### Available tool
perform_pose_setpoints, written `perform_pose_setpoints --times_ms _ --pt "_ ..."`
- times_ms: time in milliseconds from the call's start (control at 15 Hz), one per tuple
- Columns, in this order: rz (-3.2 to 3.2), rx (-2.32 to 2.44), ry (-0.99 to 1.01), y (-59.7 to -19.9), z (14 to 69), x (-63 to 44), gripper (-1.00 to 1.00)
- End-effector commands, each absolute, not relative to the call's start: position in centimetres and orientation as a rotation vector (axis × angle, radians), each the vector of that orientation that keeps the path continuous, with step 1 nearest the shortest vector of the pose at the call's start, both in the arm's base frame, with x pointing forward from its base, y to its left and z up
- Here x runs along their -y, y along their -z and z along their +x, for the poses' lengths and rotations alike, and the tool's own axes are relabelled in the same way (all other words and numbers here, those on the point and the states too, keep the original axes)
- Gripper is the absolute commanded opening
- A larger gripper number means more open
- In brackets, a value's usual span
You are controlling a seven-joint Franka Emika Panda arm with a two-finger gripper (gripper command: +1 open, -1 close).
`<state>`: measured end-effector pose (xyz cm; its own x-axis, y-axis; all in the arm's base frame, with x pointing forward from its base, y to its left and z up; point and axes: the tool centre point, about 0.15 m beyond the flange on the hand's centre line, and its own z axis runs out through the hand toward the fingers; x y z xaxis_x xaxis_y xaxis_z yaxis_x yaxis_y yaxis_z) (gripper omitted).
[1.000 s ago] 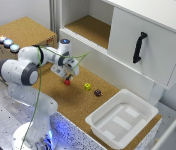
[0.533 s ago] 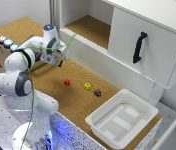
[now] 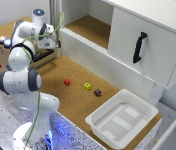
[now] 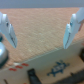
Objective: Toggle the blue light switch to turn off the blue light
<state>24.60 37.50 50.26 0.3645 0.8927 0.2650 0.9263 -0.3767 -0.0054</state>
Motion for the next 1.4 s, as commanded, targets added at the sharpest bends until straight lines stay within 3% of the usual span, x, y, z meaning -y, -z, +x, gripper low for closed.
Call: perform_pose_setpoints --times_ms 0,200,667,1333 --pt "-2.498 1.977 -0.027 -54.5 22.4 -48.7 -1.0" --pt "-2.525 2.079 0.079 -54.7 19.5 -51.4 -1.0" --pt "-2.492 2.025 -0.018 -50.8 15.4 -53.7 -1.0" --pt "-2.526 1.876 -0.113 -45.8 16.5 -54.8 -1.0"
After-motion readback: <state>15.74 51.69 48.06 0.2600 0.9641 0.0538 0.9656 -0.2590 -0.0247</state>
